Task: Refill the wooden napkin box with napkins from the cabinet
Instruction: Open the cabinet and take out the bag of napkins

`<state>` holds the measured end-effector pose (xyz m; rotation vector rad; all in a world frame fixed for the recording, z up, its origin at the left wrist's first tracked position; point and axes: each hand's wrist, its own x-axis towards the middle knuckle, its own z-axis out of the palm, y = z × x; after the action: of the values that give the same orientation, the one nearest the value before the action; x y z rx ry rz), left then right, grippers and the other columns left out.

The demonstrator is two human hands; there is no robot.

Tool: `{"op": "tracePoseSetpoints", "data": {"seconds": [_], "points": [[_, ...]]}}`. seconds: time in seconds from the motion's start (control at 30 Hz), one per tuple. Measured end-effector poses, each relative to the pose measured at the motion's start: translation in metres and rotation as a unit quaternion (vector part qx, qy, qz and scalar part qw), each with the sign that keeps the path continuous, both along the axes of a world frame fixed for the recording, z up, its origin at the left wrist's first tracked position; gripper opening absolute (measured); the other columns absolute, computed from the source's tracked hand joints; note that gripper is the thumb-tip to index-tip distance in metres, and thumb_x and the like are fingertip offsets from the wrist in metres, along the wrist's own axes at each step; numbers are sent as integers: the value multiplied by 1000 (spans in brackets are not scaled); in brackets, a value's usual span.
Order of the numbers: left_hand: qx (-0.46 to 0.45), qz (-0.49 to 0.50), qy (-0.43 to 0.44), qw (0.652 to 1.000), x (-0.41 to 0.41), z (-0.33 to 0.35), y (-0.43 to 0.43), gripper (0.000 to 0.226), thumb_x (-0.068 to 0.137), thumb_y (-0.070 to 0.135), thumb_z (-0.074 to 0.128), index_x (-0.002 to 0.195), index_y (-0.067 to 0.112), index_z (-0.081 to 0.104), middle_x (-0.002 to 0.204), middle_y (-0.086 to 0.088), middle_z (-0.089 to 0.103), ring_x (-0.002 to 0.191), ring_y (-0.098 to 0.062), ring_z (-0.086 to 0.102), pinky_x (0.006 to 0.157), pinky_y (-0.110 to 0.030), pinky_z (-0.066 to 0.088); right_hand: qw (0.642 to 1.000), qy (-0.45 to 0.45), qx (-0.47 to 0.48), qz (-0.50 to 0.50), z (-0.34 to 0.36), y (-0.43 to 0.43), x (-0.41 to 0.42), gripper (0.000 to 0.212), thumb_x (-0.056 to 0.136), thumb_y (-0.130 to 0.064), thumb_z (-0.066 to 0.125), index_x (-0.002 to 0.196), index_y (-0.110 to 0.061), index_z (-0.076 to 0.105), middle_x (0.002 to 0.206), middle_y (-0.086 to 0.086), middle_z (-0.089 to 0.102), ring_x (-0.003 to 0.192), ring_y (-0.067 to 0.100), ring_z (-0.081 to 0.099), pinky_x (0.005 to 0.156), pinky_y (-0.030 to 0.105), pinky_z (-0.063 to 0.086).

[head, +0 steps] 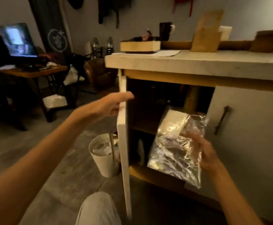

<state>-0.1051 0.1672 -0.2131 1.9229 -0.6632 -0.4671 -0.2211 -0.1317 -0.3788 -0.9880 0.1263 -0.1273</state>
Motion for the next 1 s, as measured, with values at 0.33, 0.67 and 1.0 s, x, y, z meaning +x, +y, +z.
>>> {"op": "tracePoseSetpoints", "data": {"seconds": [0.33,0.67,1.0], "points": [[153,77,-531,830,-17,-13,-105,76,88,11,61,151,34,27,161,-19,4,146,-39,15,116,-54,24,977,43,-176,-112,63,-55,-127,48,87,-7,57,135,-12,52,125,16,66,107,32,66,84,44,58],[204,-34,-650,731,70,35,-216,123,72,69,66,149,33,-22,163,-11,-11,148,-33,-17,116,-60,-11,956,57,-261,-120,118,-57,-152,65,91,4,50,133,-46,48,111,3,71,79,23,71,62,41,61],[140,48,-718,680,89,12,-231,119,60,60,81,151,21,14,143,-14,31,127,-36,36,110,-47,25,966,74,-226,-97,109,-51,-119,54,92,2,50,133,-35,51,99,9,69,72,23,68,58,36,60]]}}
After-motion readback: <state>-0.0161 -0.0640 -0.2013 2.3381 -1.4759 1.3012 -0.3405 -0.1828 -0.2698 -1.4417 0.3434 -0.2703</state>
